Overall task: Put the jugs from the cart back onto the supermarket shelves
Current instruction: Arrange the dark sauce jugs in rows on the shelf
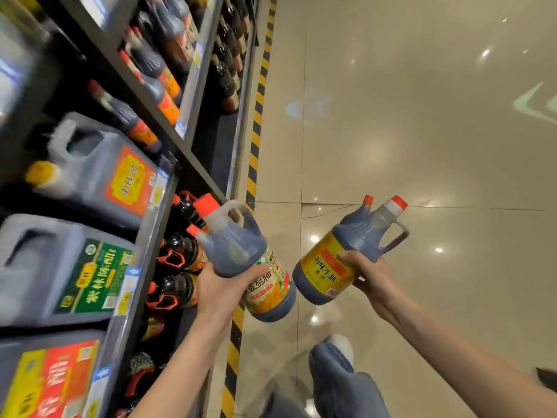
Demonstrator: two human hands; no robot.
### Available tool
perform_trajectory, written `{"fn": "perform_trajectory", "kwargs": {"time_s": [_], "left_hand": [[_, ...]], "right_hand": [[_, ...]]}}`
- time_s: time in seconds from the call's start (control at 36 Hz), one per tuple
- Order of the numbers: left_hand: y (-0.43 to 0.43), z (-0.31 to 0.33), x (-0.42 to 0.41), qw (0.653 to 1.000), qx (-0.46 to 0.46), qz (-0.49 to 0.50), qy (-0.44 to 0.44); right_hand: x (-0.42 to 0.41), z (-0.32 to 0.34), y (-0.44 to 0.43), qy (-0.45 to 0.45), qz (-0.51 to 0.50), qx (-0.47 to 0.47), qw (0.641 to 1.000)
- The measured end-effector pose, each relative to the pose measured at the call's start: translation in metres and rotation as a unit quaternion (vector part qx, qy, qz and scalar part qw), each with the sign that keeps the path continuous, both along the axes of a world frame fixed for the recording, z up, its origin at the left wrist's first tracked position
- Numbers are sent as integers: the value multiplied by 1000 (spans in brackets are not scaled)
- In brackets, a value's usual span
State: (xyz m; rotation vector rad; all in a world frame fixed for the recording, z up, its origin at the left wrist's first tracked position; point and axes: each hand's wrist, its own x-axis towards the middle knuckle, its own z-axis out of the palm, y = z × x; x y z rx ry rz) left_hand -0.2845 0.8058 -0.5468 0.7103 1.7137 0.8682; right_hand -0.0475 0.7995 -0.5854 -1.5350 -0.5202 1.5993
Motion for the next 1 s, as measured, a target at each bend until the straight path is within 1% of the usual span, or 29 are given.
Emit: {"fn": "perform_trajectory", "kwargs": {"time_s": [0.11, 0.25, 0.42, 0.5, 0.61, 0.83, 1.0], "left_hand": [[-3, 87, -7, 999, 36, 4, 34], [-14, 184, -16, 993, 94, 36, 69], [-34, 270, -35, 983, 135, 86, 91], [-48, 310, -45, 973, 172, 98, 119], [-72, 352, -61, 960, 212, 120, 139], [-150, 417, -92, 925, 284, 187, 169], [-219, 453, -113, 889, 323, 252, 207]], "right_hand": [[-6, 88, 12, 1, 42, 29, 999], [-17, 185, 22, 3, 80, 73, 994], [-41, 279, 27, 5, 128, 143, 981], [-56, 317, 23, 2, 154, 171, 973], [-78, 359, 13, 3, 182, 204, 962], [-123, 427, -26, 50, 243, 257, 934], [-166, 465, -62, 96, 290, 279, 910]]}}
